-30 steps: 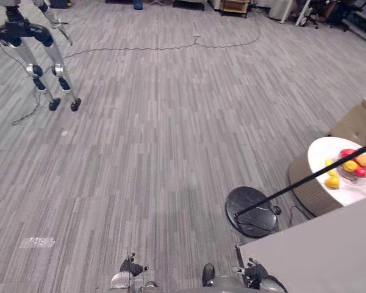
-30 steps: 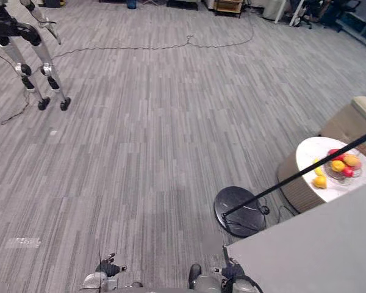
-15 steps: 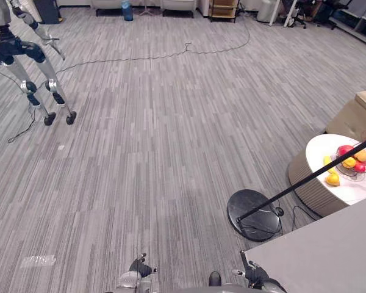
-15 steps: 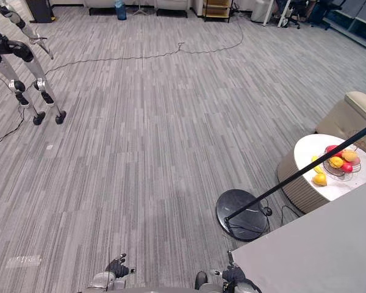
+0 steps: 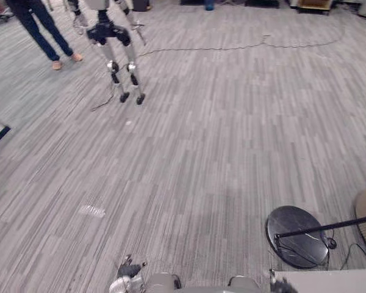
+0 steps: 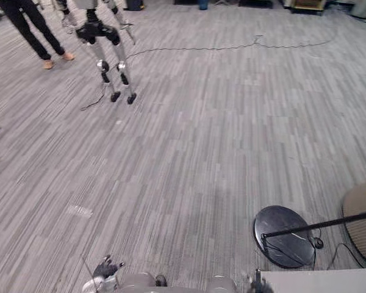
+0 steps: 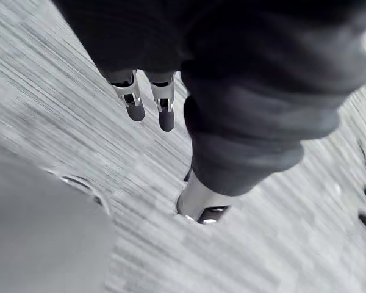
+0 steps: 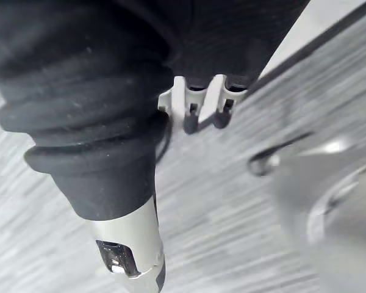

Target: Organize washtable

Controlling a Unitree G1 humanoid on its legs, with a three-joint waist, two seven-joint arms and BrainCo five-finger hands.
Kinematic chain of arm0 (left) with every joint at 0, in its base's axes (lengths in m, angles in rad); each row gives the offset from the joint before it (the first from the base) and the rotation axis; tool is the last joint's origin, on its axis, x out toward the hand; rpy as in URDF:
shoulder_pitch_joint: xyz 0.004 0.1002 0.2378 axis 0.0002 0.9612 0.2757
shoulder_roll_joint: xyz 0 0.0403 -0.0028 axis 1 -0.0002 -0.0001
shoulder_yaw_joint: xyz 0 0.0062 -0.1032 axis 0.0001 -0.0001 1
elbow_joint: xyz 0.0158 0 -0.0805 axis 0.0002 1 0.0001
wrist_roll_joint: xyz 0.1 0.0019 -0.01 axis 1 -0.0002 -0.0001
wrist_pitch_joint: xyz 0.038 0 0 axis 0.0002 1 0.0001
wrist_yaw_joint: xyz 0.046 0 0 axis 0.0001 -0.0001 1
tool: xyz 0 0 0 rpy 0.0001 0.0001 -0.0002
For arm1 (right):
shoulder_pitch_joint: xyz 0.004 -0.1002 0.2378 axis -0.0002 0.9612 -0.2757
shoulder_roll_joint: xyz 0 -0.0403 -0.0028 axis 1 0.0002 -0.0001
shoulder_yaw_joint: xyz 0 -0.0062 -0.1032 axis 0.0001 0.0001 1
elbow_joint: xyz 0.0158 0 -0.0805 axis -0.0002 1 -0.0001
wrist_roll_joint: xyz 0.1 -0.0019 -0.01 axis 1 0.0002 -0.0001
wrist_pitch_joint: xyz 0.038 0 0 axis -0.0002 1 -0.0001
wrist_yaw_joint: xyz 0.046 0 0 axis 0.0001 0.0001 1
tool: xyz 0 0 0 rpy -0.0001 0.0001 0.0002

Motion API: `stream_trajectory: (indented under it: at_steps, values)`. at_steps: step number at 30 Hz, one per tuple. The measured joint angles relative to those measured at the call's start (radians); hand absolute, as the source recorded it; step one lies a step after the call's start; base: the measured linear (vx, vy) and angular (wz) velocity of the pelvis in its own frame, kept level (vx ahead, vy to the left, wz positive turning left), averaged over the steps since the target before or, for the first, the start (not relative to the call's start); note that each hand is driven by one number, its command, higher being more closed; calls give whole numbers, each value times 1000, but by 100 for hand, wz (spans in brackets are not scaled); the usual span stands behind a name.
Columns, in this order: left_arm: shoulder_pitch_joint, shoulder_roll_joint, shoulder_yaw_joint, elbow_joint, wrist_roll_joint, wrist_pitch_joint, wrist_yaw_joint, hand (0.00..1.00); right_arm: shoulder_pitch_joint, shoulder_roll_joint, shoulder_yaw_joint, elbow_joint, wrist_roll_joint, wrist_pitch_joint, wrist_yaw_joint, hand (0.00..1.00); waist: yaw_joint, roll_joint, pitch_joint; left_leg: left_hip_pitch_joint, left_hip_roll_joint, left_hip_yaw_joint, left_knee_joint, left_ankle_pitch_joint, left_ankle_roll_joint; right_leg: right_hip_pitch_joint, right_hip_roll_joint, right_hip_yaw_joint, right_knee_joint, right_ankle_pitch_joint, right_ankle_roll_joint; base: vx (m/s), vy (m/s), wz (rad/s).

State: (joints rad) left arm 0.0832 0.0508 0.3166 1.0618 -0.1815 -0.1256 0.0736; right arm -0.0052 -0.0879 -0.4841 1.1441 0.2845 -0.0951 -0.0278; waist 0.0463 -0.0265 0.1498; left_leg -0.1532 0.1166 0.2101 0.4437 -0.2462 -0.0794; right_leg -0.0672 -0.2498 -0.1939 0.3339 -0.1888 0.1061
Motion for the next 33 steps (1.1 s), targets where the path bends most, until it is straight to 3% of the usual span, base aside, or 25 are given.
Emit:
stream_trajectory:
  at_steps: [1, 3, 6, 8, 9, 11, 12, 13, 15, 18, 20, 21, 22, 25, 27, 32, 33]
  values:
    - [18, 9, 0, 1, 0, -1, 6, 0, -31, -22, 38, 0, -1, -17, -9, 0, 7, 0, 3, -12, 47, -47, -15, 4, -6, 24, -13, -1, -11, -3, 23, -72, 143, 30]
    - [42, 10, 6, 13, -2, 6, 17, 0, -40, -40, 74, -1, -4, -35, -16, 0, 21, -4, 9, -16, 72, -36, 16, 37, -46, 49, -34, 17, -12, -24, 69, -41, 269, 18]
    - [59, 14, 27, 17, -2, 6, 31, 0, -56, -25, 95, 24, -13, -32, -17, 0, 28, -20, 3, -66, 38, 1, 122, -46, 14, 66, -51, 70, -87, -11, 104, 103, 362, 1]
    - [57, 23, 28, 18, 2, 8, 35, 0, -57, -4, 97, 38, -20, -32, -17, 0, 29, -35, -7, -104, 21, 32, 189, -99, 37, 67, -76, 94, -157, 72, 119, 125, 361, -36]
    - [50, 24, 22, 20, 10, 8, 35, 0, -57, 9, 96, 49, -20, -31, -18, 0, 33, -32, -11, -111, 13, 57, 205, -121, 58, 60, -86, 120, -181, 124, 107, 143, 401, -61]
    - [34, 33, -8, 38, 32, 10, 36, 0, -45, 35, 98, 51, -14, -19, -18, 0, 48, -16, -29, -104, 10, 117, 173, -119, 72, -4, -94, 150, -170, 196, 9, 152, 390, -78]
    - [23, 34, -17, 35, 37, 10, 36, 0, -38, 53, 101, 51, -5, -7, -16, 0, 50, -16, -37, -82, 3, 153, 129, -106, 92, -42, -98, 169, -128, 212, -14, 168, 343, -73]
    - [14, 44, -33, 26, 37, 9, 37, 0, -30, 67, 101, 51, 3, -6, -15, 0, 46, 3, -33, -51, -7, 179, 81, -92, 104, -66, -80, 169, -84, 201, -4, 137, 261, -58]
    - [13, 56, -41, 12, 38, 6, 35, 0, -27, 70, 102, 43, 7, -9, -13, 0, 43, 5, -37, 0, -28, 206, 0, -65, 110, -69, -50, 173, -59, 176, 25, 105, 139, -45]
    - [4, 76, -39, -6, 39, 0, 32, 0, -34, 74, 122, 40, 25, -11, -11, 0, 24, 17, -35, 74, -37, 246, -130, -15, 118, -73, 76, 155, -73, 115, 47, 87, 63, -48]
    - [5, 75, -27, -4, 47, 1, 18, 0, -28, 77, 132, 41, 28, -11, -9, 0, 23, 14, -36, 130, -37, 270, -207, 18, 112, -73, 207, 190, -157, 114, 26, 77, -67, -40]
    - [5, 72, -24, -4, 48, 1, 15, 0, -22, 77, 130, 41, 28, -12, -8, 0, 21, 10, -36, 140, -41, 270, -215, 19, 110, -68, 232, 197, -190, 130, -15, 89, -106, -16]
    - [6, 48, 2, 0, 58, 4, 14, 0, -7, 65, 113, 42, 26, -11, -9, 0, 22, 14, -38, 159, -43, 257, -226, 24, 104, -40, 239, 199, -210, 148, -60, 88, -87, -9]
    - [16, -22, 52, 13, 76, 12, 8, 0, 24, 54, 79, 44, 20, -12, -10, 0, 22, 24, -38, 192, -45, 204, -251, 42, 74, 2, 247, 195, -232, 145, -70, 118, -116, -2]
    - [15, -26, 71, 13, 76, 12, -3, 0, 39, 53, 65, 46, 16, -12, -11, 0, 23, 24, -38, 203, -46, 189, -266, 61, 56, 14, 248, 185, -234, 141, -76, 92, -105, 20]
    - [16, -39, 84, 10, 64, 9, -7, 0, 37, 40, 60, 45, -3, -13, -11, 0, 31, 26, -38, 167, -34, 138, -148, 67, 51, 35, 242, 193, -233, 134, -86, 38, -80, -1]
    - [15, -42, 84, 10, 55, 9, -6, 0, 37, 40, 62, 42, -3, -14, -10, 0, 48, 30, -39, 161, -34, 118, -127, 67, 51, 37, 242, 206, -235, 134, -87, -19, -33, -32]
